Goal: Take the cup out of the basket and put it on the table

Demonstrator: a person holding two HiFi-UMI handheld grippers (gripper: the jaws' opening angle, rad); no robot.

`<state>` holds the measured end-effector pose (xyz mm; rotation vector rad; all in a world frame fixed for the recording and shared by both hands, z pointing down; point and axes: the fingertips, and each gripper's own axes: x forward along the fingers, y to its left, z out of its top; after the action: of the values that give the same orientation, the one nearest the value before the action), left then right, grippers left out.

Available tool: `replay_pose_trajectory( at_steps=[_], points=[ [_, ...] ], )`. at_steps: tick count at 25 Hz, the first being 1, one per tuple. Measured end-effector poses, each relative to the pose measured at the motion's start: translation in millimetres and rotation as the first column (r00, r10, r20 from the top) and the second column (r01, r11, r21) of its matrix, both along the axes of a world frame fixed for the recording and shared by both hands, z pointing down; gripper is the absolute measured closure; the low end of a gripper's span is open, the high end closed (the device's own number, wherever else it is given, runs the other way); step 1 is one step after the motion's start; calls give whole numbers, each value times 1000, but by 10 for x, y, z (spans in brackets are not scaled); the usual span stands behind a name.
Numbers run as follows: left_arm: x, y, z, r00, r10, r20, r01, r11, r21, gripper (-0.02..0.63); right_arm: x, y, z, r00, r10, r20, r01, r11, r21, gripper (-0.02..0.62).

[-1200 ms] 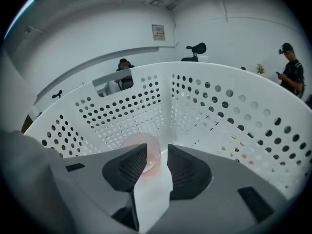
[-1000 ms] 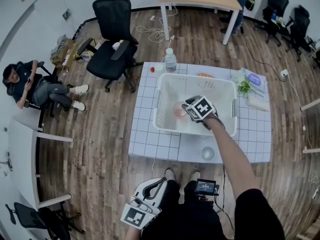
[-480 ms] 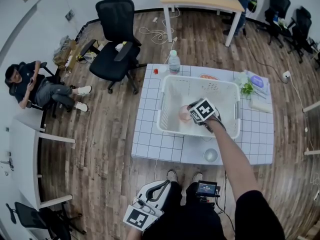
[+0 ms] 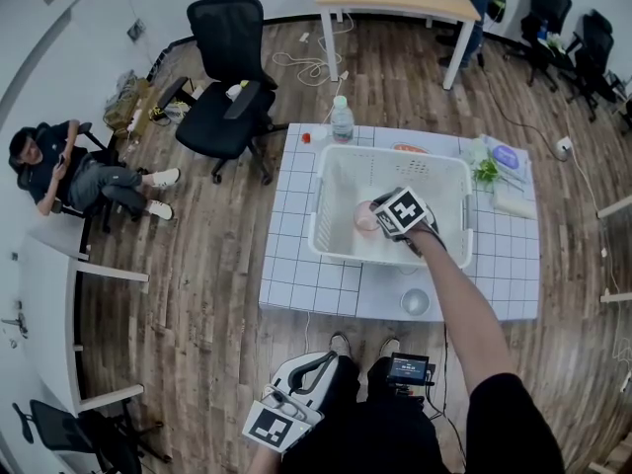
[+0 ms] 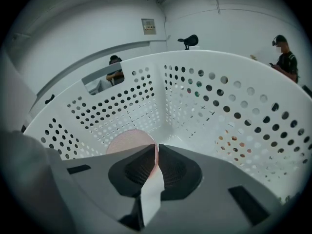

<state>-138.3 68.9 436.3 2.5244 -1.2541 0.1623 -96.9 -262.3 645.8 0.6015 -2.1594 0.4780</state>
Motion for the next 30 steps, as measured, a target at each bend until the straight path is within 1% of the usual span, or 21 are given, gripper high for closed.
replay_pose_trajectory(
  at_steps=[6, 11, 15, 21, 26, 30],
  points=[
    [66, -9, -59, 1000, 22, -2, -22, 1000, 22, 597, 35, -97, -435, 999, 24, 38, -26, 998, 62, 556],
    [175, -6, -120, 999, 52, -9, -52, 997, 49, 597, 155, -118, -898, 996, 57, 71, -65, 991, 114, 557],
    [274, 5, -145, 996, 81, -21, -80, 995, 56, 598, 266, -47, -1288, 992, 81, 102, -95, 985, 143, 556],
    [422, -22, -175, 991, 130, -18, -128, 987, 95, 597, 527, 253, -1782, 986, 104, 129, -127, 976, 179, 557],
    [543, -55, -221, 985, 170, 0, -168, 978, 125, 597, 699, 685, -2029, 983, 96, 156, -126, 973, 196, 557],
    [621, -92, -235, 981, 192, -5, -190, 972, 139, 597, 834, 1046, -2142, 983, 88, 161, -122, 969, 215, 557]
  ],
)
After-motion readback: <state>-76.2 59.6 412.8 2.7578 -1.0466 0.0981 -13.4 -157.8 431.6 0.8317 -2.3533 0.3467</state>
